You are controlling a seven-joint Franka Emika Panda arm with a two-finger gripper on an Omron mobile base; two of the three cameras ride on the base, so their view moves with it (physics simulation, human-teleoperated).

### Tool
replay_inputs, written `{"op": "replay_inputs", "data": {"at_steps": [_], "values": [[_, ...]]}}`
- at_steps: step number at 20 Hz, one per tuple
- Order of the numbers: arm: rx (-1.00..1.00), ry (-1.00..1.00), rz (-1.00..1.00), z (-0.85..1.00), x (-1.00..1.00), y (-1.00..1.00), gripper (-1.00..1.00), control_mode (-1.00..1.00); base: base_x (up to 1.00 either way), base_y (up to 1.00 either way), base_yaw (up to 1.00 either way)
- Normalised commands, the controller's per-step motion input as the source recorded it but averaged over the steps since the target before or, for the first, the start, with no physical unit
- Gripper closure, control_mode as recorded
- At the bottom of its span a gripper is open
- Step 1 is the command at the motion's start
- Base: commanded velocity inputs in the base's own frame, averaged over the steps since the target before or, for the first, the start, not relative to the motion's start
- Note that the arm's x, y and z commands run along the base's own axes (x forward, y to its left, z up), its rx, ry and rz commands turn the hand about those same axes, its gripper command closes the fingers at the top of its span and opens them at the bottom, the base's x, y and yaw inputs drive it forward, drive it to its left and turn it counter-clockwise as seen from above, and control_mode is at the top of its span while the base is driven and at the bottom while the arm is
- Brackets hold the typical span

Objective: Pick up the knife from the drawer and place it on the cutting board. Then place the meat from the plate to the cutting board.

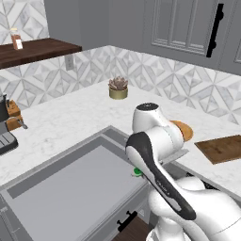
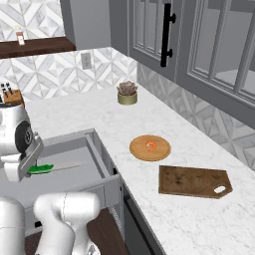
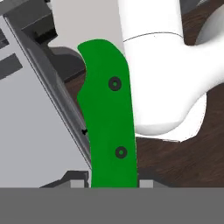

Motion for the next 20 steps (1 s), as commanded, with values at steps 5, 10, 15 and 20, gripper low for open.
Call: {"op": "replay_inputs", "data": {"at_steps": [5, 10, 15, 20], "values": [[0.0, 0.0, -0.1, 0.18, 0.04, -0.95, 1.0, -1.0, 0.0, 0.0, 0.0], [0.02, -0.01, 0.0, -0.01, 0.03, -1.0, 1.0, -1.0, 0.0, 0.0, 0.0], [0.0, 0.0, 0.02, 0.0, 0.19, -0.98, 1.0, -1.0, 0.0, 0.0, 0.0], [0.0, 0.0, 0.04, 0.0, 0.2, -0.9, 1.0, -1.0, 0.0, 0.0, 0.0]]}}
